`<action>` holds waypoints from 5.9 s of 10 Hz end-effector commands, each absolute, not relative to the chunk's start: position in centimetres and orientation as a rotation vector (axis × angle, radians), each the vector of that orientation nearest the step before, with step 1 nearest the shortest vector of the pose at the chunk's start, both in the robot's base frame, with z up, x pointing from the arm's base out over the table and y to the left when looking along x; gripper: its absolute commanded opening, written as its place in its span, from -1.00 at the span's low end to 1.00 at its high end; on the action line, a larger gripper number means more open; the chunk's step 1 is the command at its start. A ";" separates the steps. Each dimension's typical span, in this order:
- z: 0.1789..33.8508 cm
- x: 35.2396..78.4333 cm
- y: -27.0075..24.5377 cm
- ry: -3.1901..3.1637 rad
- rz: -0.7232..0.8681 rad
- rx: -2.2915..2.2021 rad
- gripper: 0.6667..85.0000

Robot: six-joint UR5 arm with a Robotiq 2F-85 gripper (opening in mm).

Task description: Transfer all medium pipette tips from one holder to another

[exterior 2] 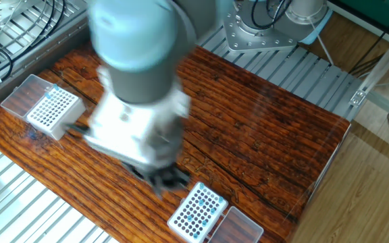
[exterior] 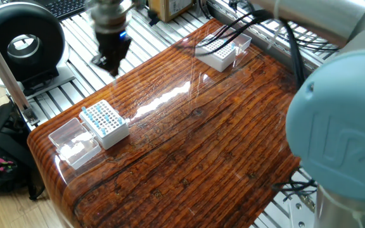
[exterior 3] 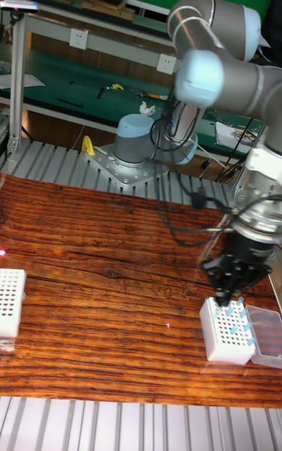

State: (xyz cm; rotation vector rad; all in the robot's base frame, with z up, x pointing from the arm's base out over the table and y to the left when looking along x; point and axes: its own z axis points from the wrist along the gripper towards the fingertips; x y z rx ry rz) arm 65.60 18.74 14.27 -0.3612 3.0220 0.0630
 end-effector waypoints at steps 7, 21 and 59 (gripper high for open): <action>12.5 62.6 21.7 3.062 0.070 -0.273 -0.98; 11.6 61.7 21.4 3.066 0.054 -0.276 -0.98; 11.3 66.7 13.3 2.999 -0.028 -0.537 -0.30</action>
